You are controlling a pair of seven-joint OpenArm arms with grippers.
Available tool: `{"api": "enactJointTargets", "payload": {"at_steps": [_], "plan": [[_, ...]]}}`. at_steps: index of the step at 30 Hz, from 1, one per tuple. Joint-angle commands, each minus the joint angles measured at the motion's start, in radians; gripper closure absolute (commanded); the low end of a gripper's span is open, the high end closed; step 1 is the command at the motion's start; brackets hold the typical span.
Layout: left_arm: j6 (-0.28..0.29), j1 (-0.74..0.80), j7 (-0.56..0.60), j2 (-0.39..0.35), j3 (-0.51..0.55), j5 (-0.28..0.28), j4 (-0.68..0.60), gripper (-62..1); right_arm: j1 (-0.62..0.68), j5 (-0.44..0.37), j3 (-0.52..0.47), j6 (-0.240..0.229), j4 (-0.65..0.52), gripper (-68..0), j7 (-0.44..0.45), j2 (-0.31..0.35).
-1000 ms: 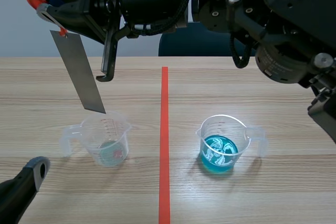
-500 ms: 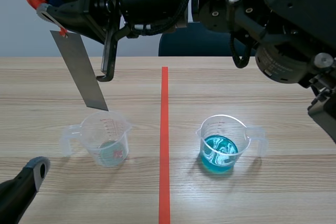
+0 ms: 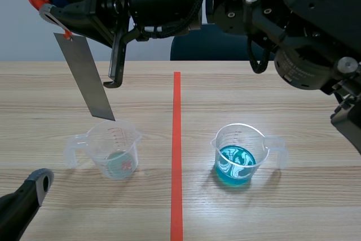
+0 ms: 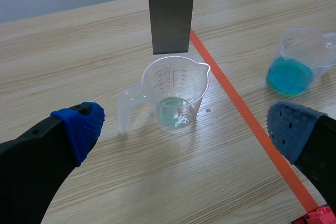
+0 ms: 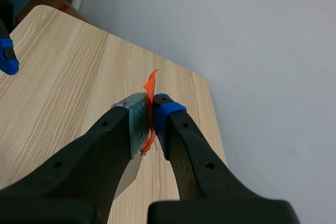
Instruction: Do the redox reaction experiment
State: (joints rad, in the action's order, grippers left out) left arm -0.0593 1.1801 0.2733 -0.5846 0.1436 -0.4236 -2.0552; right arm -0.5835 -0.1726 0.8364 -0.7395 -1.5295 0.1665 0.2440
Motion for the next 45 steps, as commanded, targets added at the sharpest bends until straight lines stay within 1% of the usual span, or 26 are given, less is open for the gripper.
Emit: {"api": "enactJointTargets", "payload": {"at_steps": [1,45], "plan": [[-0.001,-0.003,0.017,0.005,-0.006,0.0,-0.018,-62.3,-0.02,-0.014,-0.004,-0.006,-0.018,-0.8,0.011,0.0],[-0.001,-0.003,0.018,0.005,-0.006,0.0,-0.018,-62.3,-0.02,-0.014,-0.004,-0.006,-0.018,-0.8,0.011,0.0]]}}
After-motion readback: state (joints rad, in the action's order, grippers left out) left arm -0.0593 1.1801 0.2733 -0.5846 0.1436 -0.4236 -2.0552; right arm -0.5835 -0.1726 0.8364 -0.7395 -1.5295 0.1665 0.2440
